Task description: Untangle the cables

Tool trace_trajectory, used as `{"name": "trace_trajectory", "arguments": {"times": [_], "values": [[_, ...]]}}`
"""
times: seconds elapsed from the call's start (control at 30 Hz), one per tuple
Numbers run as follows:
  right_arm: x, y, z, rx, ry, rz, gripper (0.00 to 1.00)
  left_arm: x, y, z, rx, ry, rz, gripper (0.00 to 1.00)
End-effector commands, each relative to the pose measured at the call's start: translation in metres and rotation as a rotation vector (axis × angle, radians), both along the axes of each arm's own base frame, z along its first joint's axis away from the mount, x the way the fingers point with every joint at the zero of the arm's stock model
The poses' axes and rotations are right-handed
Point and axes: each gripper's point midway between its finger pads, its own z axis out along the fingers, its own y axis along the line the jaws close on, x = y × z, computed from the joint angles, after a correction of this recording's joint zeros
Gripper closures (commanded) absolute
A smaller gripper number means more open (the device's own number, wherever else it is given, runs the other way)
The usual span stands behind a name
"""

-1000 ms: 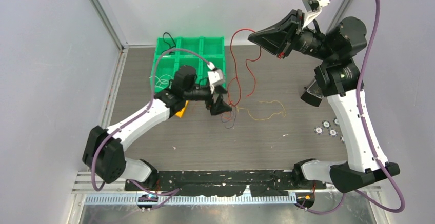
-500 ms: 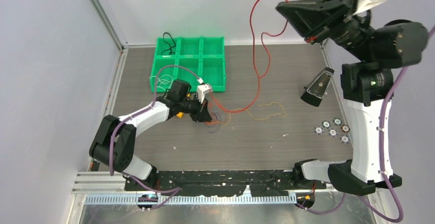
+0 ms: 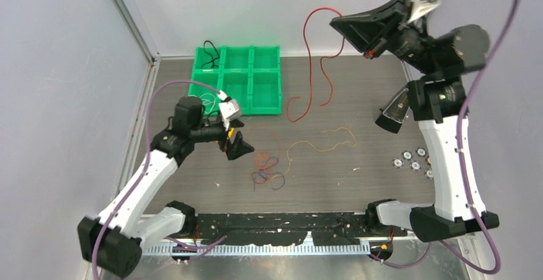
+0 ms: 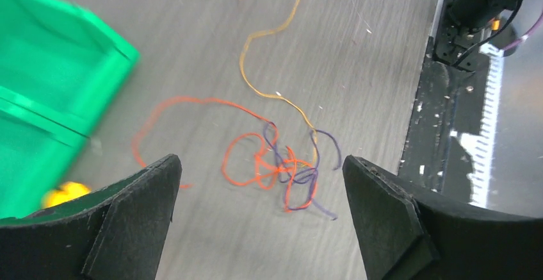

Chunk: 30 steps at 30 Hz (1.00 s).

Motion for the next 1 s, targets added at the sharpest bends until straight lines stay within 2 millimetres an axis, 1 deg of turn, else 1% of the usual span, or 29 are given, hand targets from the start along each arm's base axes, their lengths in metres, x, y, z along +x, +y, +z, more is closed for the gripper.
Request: {"name": "trace_trajectory", "arguments": {"times": [0.0, 0.03, 0.07, 0.1, 0.2, 0.23, 0.3, 0.37, 0.43, 0.47, 0.57, 0.67, 0.7, 0.73, 0.8, 0.83, 0.87, 0.9, 0.93, 0.97], "values": [[0.020, 0.009, -0.038, -0.052, 0.065, 0.042, 0.95, -0.017, 0.011, 0.066, 0.000, -0.296, -0.109, 0.01], [0.021, 0.010, -0.043, -0.058, 0.076, 0.053, 0.94, -0.019, 0.007, 0.088, -0.034, -0.350, -0.128, 0.01], [0.022, 0.014, -0.052, -0.074, 0.092, 0.077, 0.95, -0.020, 0.003, 0.112, -0.065, -0.407, -0.152, 0.01], [0.021, 0.016, -0.057, -0.082, 0.103, 0.094, 0.95, -0.017, -0.002, 0.135, -0.086, -0.456, -0.155, 0.00], [0.019, 0.026, -0.087, -0.131, 0.145, 0.167, 0.95, 0.003, -0.012, 0.207, -0.136, -0.590, -0.106, 0.00], [0.019, 0.030, -0.098, -0.148, 0.154, 0.185, 0.95, 0.010, -0.014, 0.227, -0.150, -0.615, -0.100, 0.00], [0.014, 0.034, -0.109, -0.180, 0.151, 0.216, 0.95, 0.013, -0.022, 0.255, -0.170, -0.620, -0.138, 0.01], [0.009, 0.043, -0.125, -0.214, 0.154, 0.258, 0.95, 0.010, -0.031, 0.271, -0.186, -0.597, -0.204, 0.04], [0.003, 0.049, -0.136, -0.245, 0.147, 0.286, 0.95, 0.009, -0.040, 0.280, -0.167, -0.597, -0.225, 0.10], [0.001, 0.051, -0.140, -0.255, 0.157, 0.295, 0.95, 0.010, -0.043, 0.277, -0.147, -0.596, -0.231, 0.13], [-0.007, 0.062, -0.151, -0.291, 0.143, 0.328, 0.94, 0.012, -0.052, 0.255, -0.060, -0.604, -0.231, 0.13], [-0.013, 0.070, -0.157, -0.315, 0.133, 0.358, 0.95, 0.004, -0.058, 0.240, -0.045, -0.570, -0.253, 0.14], [-0.017, 0.075, -0.158, -0.321, 0.129, 0.376, 0.95, 0.002, -0.060, 0.234, -0.038, -0.553, -0.255, 0.16], [-0.018, 0.077, -0.160, -0.329, 0.128, 0.383, 0.95, 0.001, -0.061, 0.229, -0.033, -0.526, -0.250, 0.21], [-0.021, 0.081, -0.162, -0.338, 0.125, 0.399, 0.95, -0.004, -0.062, 0.221, -0.031, -0.462, -0.251, 0.37], [-0.021, 0.083, -0.163, -0.341, 0.126, 0.406, 0.95, -0.008, -0.061, 0.221, -0.042, -0.430, -0.250, 0.49], [-0.021, 0.084, -0.165, -0.343, 0.124, 0.406, 0.95, -0.013, -0.062, 0.221, -0.059, -0.399, -0.254, 0.65], [-0.018, 0.085, -0.168, -0.345, 0.133, 0.400, 0.95, -0.020, -0.062, 0.223, -0.084, -0.376, -0.266, 0.84], [-0.016, 0.085, -0.170, -0.350, 0.128, 0.390, 0.95, -0.027, -0.063, 0.228, -0.120, -0.358, -0.270, 0.98], [-0.011, 0.086, -0.175, -0.355, 0.143, 0.373, 0.95, -0.032, -0.064, 0.232, -0.157, -0.339, -0.264, 1.00]]}}
